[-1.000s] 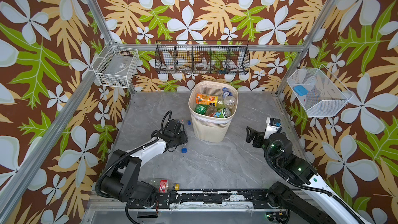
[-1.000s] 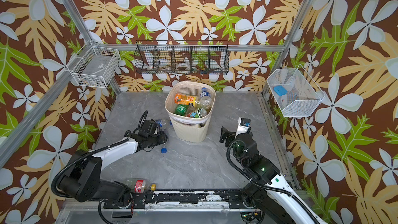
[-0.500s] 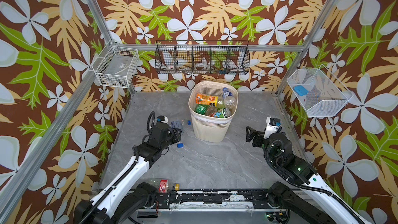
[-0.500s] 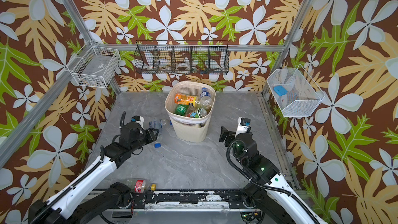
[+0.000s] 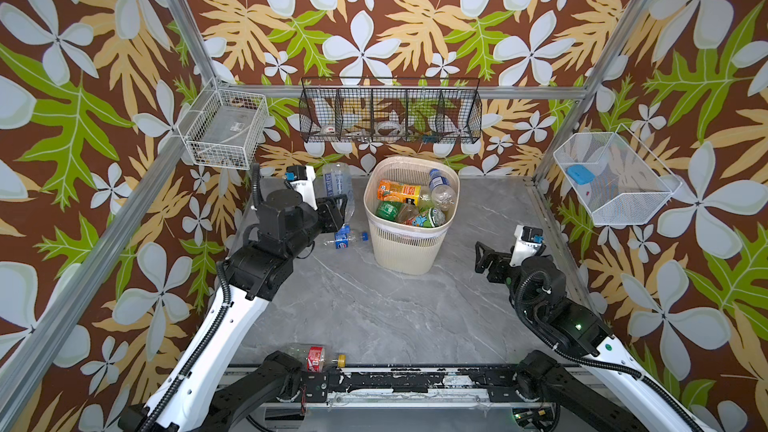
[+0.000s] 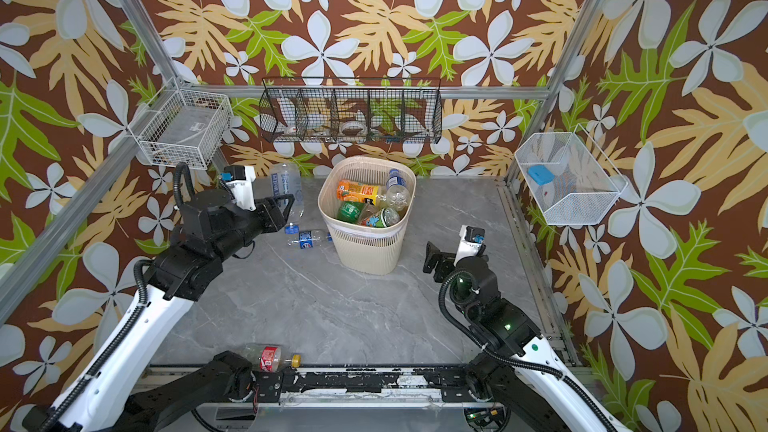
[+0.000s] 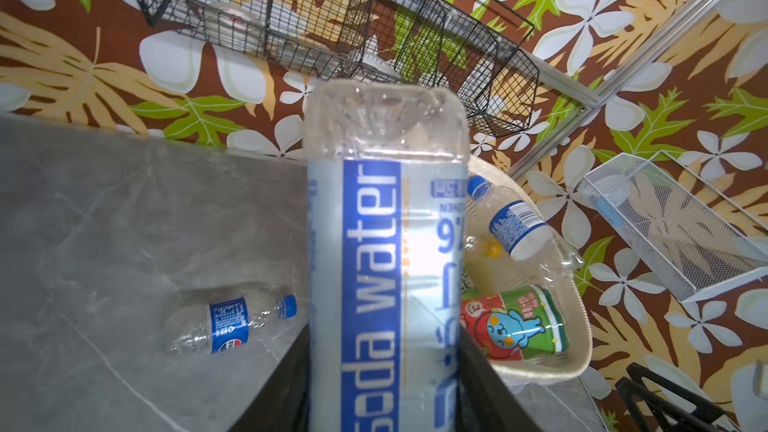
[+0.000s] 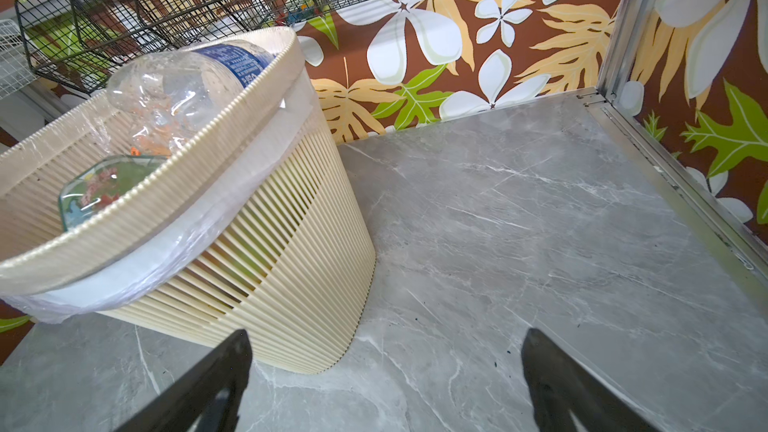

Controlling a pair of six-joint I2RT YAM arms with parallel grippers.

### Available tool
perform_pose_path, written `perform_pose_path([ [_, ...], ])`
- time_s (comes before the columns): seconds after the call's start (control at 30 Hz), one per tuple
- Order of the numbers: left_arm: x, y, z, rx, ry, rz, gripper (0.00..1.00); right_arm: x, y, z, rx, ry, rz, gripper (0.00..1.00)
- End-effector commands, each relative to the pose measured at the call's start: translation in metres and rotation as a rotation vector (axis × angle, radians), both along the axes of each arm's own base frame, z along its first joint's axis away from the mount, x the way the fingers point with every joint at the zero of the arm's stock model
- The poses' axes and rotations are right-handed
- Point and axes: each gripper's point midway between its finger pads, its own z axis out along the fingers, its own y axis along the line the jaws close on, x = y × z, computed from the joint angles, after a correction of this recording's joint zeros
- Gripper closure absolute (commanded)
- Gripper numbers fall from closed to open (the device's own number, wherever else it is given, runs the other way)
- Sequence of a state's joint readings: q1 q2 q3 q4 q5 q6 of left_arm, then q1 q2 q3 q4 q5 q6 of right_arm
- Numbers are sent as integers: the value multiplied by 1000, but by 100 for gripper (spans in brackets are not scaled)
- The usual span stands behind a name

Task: Throw the plastic bottles in the bin
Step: 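Grasp the soda water bottle with the left gripper and lift it, then carry the soda water bottle over the bin and open the left gripper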

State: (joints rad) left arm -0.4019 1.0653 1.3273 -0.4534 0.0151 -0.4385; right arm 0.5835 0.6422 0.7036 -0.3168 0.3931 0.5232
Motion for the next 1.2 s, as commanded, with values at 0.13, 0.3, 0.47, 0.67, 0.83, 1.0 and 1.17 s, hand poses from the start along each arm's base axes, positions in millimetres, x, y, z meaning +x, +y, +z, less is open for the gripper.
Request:
perform_pose_path([
  [0.13, 30, -59, 32, 100, -66, -166, 52, -3, -5, 9, 12, -18, -19, 0],
  [0.3, 50, -94, 26, 146, -65, -200, 52, -6, -10, 12, 8, -21, -34, 0],
  [0.47, 70, -106, 5, 160, -22, -195, 52, -8, -12, 13, 7, -21, -37, 1],
  [0.67, 75, -101, -11, 194, 0, -164, 1, -10, -15, 15, 3, -24, -45, 1],
  [0.83, 62, -81, 16, 184, -91, -109, 0, -9, -14, 15, 4, -24, -44, 0],
  [1.0, 39, -45, 36, 207, -196, -3, 0, -8, -12, 12, 7, -18, -38, 0],
  [1.17, 12, -4, -2, 245, -186, 109, 0, -7, -10, 6, 10, -8, -33, 0],
])
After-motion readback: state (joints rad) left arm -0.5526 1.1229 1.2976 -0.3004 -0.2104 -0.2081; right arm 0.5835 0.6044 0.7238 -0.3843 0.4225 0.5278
